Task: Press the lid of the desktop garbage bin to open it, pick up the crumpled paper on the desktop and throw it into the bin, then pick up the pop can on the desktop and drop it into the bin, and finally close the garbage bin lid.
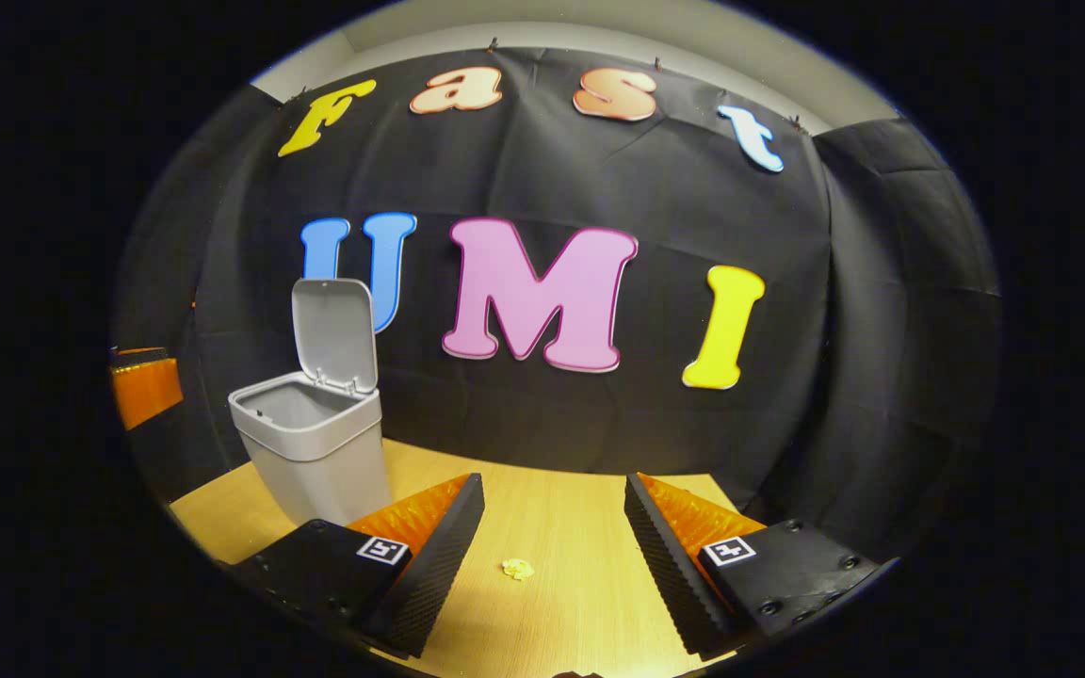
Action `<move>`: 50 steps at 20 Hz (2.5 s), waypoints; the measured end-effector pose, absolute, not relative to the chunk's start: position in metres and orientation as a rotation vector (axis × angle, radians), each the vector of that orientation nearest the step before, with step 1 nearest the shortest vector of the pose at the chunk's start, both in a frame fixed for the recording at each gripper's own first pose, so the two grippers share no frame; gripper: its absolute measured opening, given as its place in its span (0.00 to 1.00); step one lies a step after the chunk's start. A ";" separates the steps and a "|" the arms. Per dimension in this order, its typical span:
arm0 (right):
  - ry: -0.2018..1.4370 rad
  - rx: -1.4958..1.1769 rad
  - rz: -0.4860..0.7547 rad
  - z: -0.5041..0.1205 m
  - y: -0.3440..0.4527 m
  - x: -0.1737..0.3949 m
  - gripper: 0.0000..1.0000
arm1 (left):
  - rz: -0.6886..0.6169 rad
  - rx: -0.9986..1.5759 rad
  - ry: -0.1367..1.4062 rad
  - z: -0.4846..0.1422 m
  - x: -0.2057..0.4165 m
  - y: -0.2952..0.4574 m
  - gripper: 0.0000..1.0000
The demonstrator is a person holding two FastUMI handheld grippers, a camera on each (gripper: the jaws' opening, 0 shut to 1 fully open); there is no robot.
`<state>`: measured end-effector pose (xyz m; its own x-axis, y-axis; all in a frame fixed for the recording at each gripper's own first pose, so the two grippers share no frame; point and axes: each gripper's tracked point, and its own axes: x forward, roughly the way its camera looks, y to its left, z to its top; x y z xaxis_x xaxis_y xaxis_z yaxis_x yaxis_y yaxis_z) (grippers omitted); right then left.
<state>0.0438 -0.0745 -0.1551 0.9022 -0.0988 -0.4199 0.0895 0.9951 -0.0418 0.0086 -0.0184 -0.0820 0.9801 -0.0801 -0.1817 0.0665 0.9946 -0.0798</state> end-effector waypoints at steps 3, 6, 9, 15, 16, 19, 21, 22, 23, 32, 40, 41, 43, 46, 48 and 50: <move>0.545 -0.011 -0.040 -0.200 -0.071 0.066 0.97 | -0.036 -0.057 0.214 -0.094 0.004 -0.010 0.96; 0.700 -0.008 0.014 -0.260 -0.067 0.077 0.97 | -0.003 -0.065 0.277 -0.115 -0.001 -0.003 0.96; 0.824 0.003 0.066 -0.313 -0.058 0.089 0.97 | 0.048 -0.075 0.311 -0.124 -0.004 0.007 0.96; 1.013 -0.009 0.151 -0.408 -0.050 0.104 0.97 | 0.144 -0.069 0.376 -0.142 -0.013 0.017 0.97; 1.035 -0.010 0.152 -0.420 -0.051 0.107 0.97 | 0.157 -0.066 0.382 -0.144 -0.013 0.018 0.97; 1.094 0.018 0.154 -0.454 -0.051 0.111 0.98 | 0.185 -0.067 0.442 -0.164 -0.020 0.010 0.98; 1.144 0.003 0.161 -0.477 -0.060 0.109 0.97 | 0.192 -0.073 0.459 -0.168 -0.023 0.004 0.97; 1.168 -0.002 0.164 -0.488 -0.063 0.108 0.97 | 0.193 -0.073 0.461 -0.169 -0.023 0.001 0.97; 1.192 0.003 0.170 -0.497 -0.063 0.107 0.98 | 0.194 -0.071 0.462 -0.168 -0.023 -0.002 0.97; 1.278 0.012 0.225 -0.528 -0.055 0.096 0.91 | 0.191 -0.020 0.482 -0.172 -0.017 -0.027 0.97; 1.314 0.004 0.235 -0.528 -0.054 0.083 0.46 | 0.121 -0.045 0.456 -0.166 -0.005 -0.054 0.97; 1.320 0.004 0.234 -0.527 -0.055 0.082 0.42 | 0.108 -0.047 0.455 -0.167 -0.003 -0.056 0.97; 1.310 0.007 0.220 -0.518 -0.059 0.084 0.37 | 0.095 -0.058 0.462 -0.170 0.000 -0.056 0.97; 1.245 0.031 0.194 -0.482 -0.064 0.093 0.35 | 0.060 -0.086 0.449 -0.170 0.001 -0.057 0.97; 1.186 0.045 0.177 -0.452 -0.063 0.104 0.35 | 0.040 -0.093 0.448 -0.173 0.001 -0.053 0.97; 1.138 0.037 0.184 -0.416 -0.061 0.113 0.34 | 0.025 -0.100 0.442 -0.175 -0.002 -0.047 0.97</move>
<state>0.1126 -0.0610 -0.4159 0.4058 0.1649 -0.8990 -0.1269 0.9842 0.1232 -0.0018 -0.0466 -0.1752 0.9038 0.0027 -0.4280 -0.0460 0.9948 -0.0908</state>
